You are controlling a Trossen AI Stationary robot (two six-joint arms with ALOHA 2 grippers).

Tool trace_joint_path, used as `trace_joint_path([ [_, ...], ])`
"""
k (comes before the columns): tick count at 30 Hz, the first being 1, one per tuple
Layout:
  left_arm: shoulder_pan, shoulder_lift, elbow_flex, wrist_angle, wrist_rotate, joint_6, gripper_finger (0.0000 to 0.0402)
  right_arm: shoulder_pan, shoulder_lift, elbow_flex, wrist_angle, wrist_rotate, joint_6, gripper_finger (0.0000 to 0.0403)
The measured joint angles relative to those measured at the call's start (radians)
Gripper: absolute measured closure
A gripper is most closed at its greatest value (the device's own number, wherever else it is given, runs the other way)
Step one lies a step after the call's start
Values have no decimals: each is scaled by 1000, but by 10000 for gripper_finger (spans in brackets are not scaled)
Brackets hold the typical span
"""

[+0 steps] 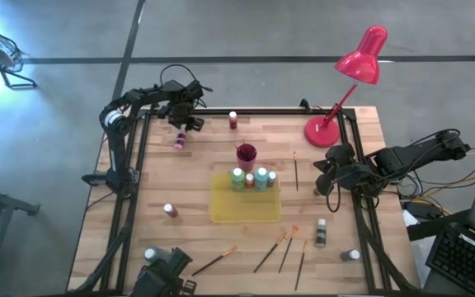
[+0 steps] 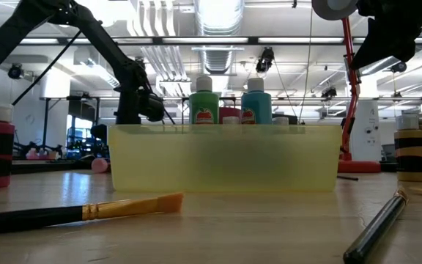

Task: Pick & Place Paint Supplies
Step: Put the small pink paint bottle into the yellow bin

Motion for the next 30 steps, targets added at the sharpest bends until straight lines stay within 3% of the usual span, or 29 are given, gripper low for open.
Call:
trace_joint_path([
  [8,1,0,-4,10,5,-2,287,0,0,0,0,0,0,394],
  [30,-1,-21,-11,15,11,64,287,0,0,0,0,0,0,394],
])
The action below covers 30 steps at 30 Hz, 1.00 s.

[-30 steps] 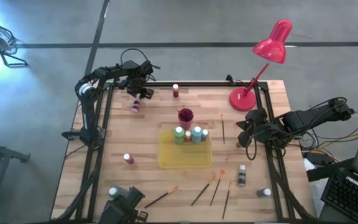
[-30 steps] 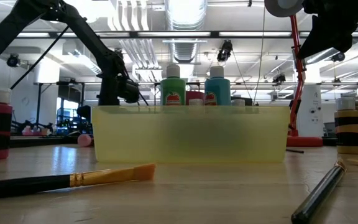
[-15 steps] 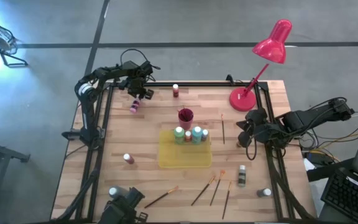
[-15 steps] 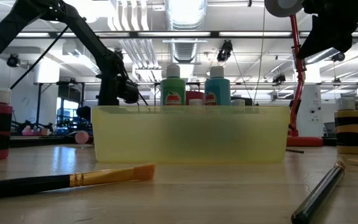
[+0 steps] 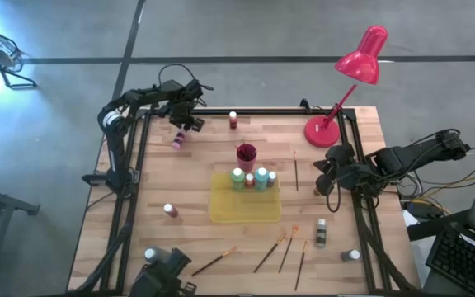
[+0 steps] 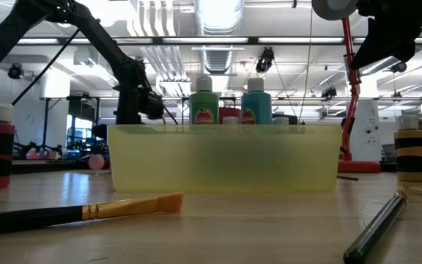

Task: Pick & Place Paint Supplies
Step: Put the small pink paint bottle into the yellow bin

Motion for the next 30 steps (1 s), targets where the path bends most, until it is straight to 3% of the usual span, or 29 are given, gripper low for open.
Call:
trace_joint_path([
  [10,-41,-104,-1,74,27,27,287,0,0,0,0,0,0,394],
  [20,-188,-258,-13,243,54,24,287,0,0,0,0,0,0,394],
  [30,-404,-508,-260,610,39,-22,287,0,0,0,0,0,0,394],
])
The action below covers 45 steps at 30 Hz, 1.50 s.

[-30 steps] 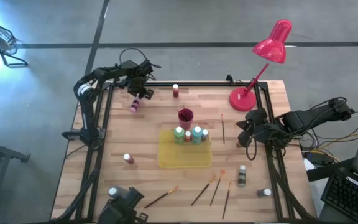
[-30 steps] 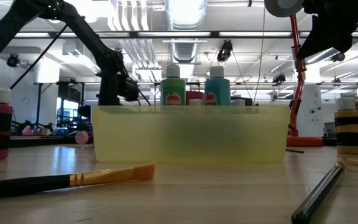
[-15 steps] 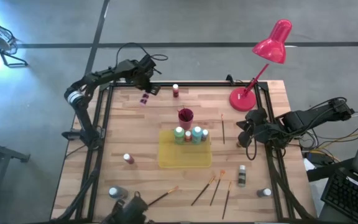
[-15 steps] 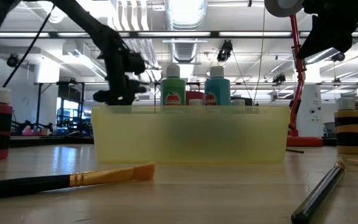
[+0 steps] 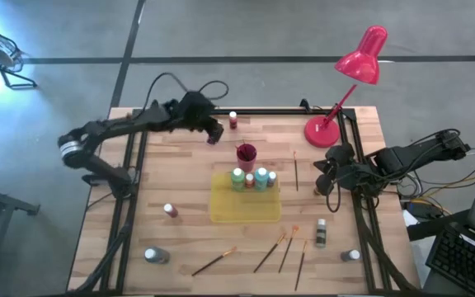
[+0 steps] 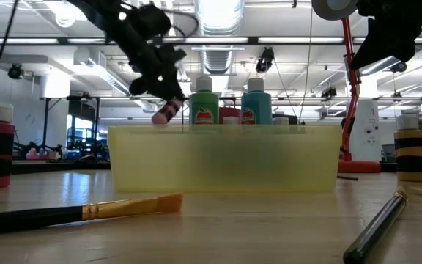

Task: Pick & Place Paint Supplies
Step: Put the small pink paint bottle into the yellow bin

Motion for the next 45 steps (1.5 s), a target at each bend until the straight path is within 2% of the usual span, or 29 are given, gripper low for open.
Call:
trace_joint_path([
  [6,-142,-177,-233,371,-12,-11,287,0,0,0,0,0,0,394],
  [12,-290,-313,-468,717,-94,60,287,0,0,0,1,0,0,394],
  [21,-445,-363,-723,1138,-143,177,287,0,0,0,0,0,0,394],
  [26,-505,-341,-761,1221,-142,213,287,0,0,0,0,0,0,394],
  [34,-604,-278,-748,1246,-139,333,287,0,0,0,0,0,0,394],
  [38,-630,-217,-746,1264,-190,351,287,0,0,0,0,0,0,394],
  [45,-634,-56,-755,1474,-256,397,287,0,0,0,0,0,0,394],
])
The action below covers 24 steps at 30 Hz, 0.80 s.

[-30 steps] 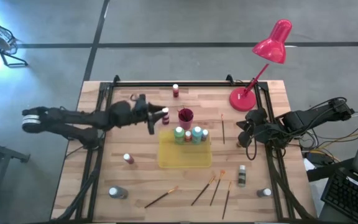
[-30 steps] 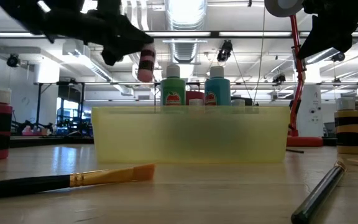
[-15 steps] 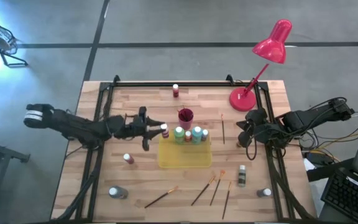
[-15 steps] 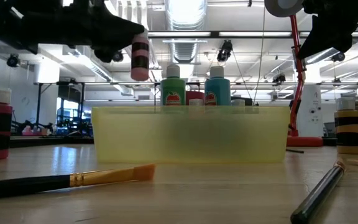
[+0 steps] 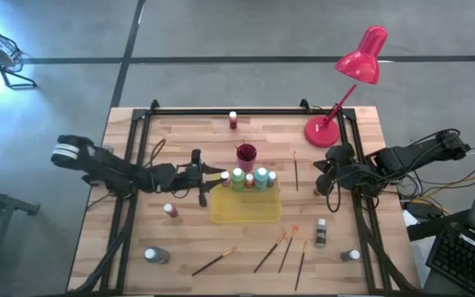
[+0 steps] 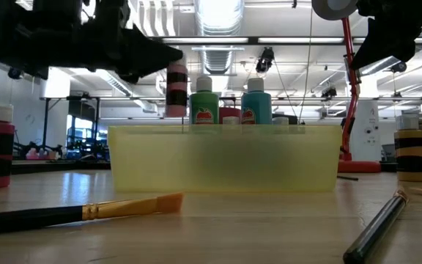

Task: Pick & Place Paint Supplies
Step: Put the small pink paint bottle into the yellow bin

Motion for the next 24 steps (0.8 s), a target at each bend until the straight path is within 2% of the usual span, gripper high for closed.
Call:
trace_joint_path([
  [12,0,224,2,184,-83,-6,287,0,0,0,0,0,0,394],
  [24,0,282,9,191,-208,-30,287,0,0,0,0,0,0,394],
])
